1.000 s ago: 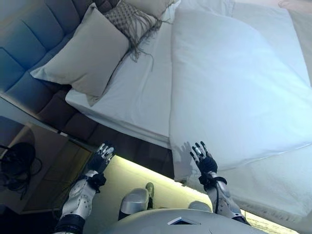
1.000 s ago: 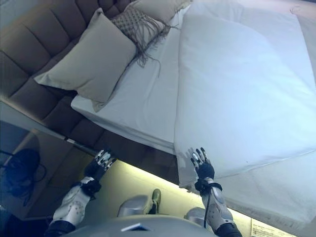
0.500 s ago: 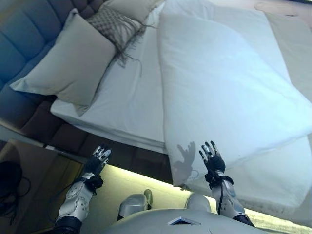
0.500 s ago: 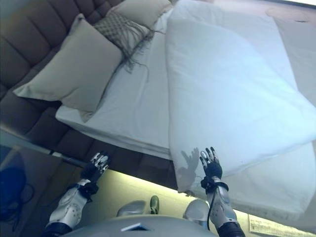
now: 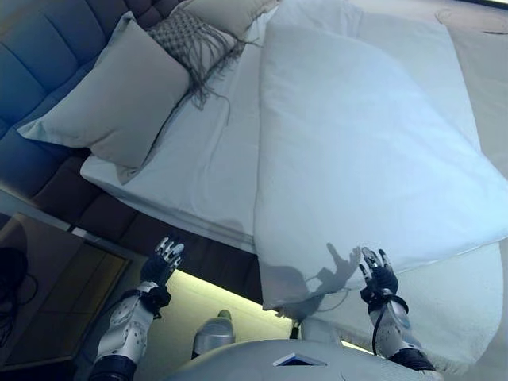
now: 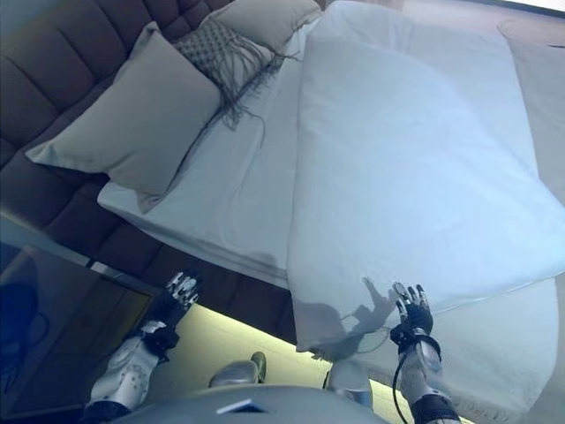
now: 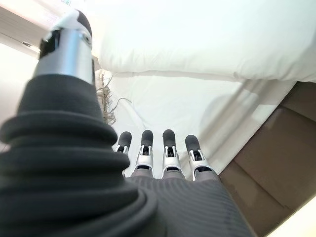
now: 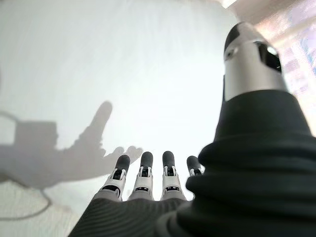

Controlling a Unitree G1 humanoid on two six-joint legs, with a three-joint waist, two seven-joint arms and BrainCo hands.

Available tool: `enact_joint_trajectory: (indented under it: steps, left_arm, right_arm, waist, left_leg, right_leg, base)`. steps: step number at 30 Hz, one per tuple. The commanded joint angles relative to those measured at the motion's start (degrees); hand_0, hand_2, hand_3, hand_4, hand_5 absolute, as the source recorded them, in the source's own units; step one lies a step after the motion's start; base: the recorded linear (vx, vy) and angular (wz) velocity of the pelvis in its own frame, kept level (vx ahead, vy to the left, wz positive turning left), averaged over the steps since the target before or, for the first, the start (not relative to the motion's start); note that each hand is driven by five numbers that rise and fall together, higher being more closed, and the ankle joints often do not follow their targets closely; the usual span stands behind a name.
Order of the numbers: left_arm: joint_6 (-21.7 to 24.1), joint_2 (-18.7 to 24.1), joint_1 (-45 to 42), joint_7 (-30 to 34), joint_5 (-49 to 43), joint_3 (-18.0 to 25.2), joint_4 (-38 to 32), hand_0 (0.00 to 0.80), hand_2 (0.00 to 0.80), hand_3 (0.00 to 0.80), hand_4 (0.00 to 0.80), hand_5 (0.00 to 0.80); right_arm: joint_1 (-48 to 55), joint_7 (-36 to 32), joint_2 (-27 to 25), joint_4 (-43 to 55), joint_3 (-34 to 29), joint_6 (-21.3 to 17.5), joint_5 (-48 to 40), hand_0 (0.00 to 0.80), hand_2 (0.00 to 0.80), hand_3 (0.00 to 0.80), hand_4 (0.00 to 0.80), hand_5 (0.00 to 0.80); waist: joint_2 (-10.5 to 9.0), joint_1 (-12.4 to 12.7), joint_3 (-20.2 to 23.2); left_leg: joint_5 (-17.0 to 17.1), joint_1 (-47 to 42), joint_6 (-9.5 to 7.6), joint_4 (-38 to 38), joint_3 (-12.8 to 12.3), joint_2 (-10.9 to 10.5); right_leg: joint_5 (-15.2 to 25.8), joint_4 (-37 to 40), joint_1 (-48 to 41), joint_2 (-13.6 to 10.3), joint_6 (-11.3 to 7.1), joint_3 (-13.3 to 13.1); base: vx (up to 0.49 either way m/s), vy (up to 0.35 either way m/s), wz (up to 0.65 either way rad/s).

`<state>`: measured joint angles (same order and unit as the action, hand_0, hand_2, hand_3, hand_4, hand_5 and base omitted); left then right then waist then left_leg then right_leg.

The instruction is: Make the bed neatly

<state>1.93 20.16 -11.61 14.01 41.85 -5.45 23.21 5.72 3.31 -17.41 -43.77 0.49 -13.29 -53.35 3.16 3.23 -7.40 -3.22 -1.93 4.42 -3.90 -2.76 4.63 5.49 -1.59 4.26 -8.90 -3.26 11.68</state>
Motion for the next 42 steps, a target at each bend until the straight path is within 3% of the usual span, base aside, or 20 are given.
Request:
enact_joint_trajectory:
  steps: [1,5,8,11,17,28,42]
  left_arm:
    - [4.01,0.18,6.59,-0.69,2.87,-2.76,0.25,0.000,0.000,0.000,0.000,0.000]
    - [6.53,0.35,11.37,-1.19,6.00,-6.27,1.23,0.000,0.000,0.000,0.000,0.000]
    - [9.24,0.59,14.05,-2.47,7.66,-7.76,1.09,0.000,0.000,0.000,0.000,0.000]
    - [9.59,0.61,16.48,-4.28,9.21,-8.69,-0.31,0.000,0.000,0.000,0.000,0.000]
    - [8.07,1.66,16.09,-4.57,10.25,-9.03,-4.18,0.000,0.000,0.000,0.000,0.000]
    - [8.07,3.20,15.36,-2.76,13.55,-10.37,-7.04,0.000,0.000,0.000,0.000,0.000]
    - [7.65,3.93,15.91,-4.83,15.57,-13.16,-10.89,0.000,0.000,0.000,0.000,0.000]
  right_arm:
    - [-5.07,-1.34,-4.20,-2.15,-4.50,-1.83,-3.54,0.000,0.000,0.000,0.000,0.000]
    - [-10.20,-2.66,-7.97,-10.76,-10.49,-3.81,-7.98,0.000,0.000,0.000,0.000,0.000]
    - [-14.73,-5.01,-10.36,-15.98,-13.31,-3.52,-10.77,0.000,0.000,0.000,0.000,0.000]
    - [-18.19,-6.73,-12.92,-18.66,-14.52,-2.17,-12.64,0.000,0.000,0.000,0.000,0.000]
    - [-21.71,-8.73,-18.09,-20.44,-15.69,0.26,-13.71,0.000,0.000,0.000,0.000,0.000]
    - [-28.73,-12.65,-29.68,-26.15,-17.46,7.06,-12.60,0.000,0.000,0.000,0.000,0.000]
    - [-35.10,-15.24,-33.23,-30.77,-16.51,8.86,-13.85,0.000,0.000,0.000,0.000,0.000]
  waist:
    - [2.82,-0.38,-2.10]
    - [5.75,-1.45,-6.42]
    - [6.76,-1.49,-9.70]
    - [7.51,-1.52,-12.02]
    - [8.54,-0.54,-14.06]
    - [10.81,1.52,-15.37]
    - [13.30,4.39,-17.84]
  left_leg:
    - [1.12,3.06,-0.20,-2.82,5.27,2.65]
    - [0.16,8.09,0.23,-4.37,2.53,0.80]
    - [0.20,13.58,0.10,-6.63,0.75,-0.34]
    - [0.65,17.92,0.17,-8.37,-0.60,-1.03]
    - [1.25,20.68,0.34,-9.20,-0.93,-1.26]
    - [2.31,23.60,0.64,-9.11,0.61,-2.10]
    - [3.76,27.09,-0.69,-10.57,2.59,-4.74]
  right_leg:
    - [-5.63,-14.51,8.44,-6.93,-5.56,-1.55]
    - [-4.03,-18.64,16.70,-12.22,-7.66,-2.79]
    - [-2.11,-19.75,22.04,-14.38,-8.46,-3.43]
    - [-1.58,-19.71,24.87,-15.04,-8.65,-4.06]
    - [-1.93,-20.72,26.97,-15.61,-8.44,-3.56]
    - [-3.87,-22.20,28.49,-16.30,-8.28,-3.38]
    - [-5.38,-23.38,28.05,-16.72,-7.97,-2.48]
  base:
    - [-0.133,0.308,-0.14]
    - [-0.205,0.276,0.00]
    - [-0.241,0.123,0.01]
    - [-0.147,0.062,-0.05]
    - [-0.029,0.012,-0.03]
    - [0.011,0.034,0.05]
    - [0.023,0.026,0.10]
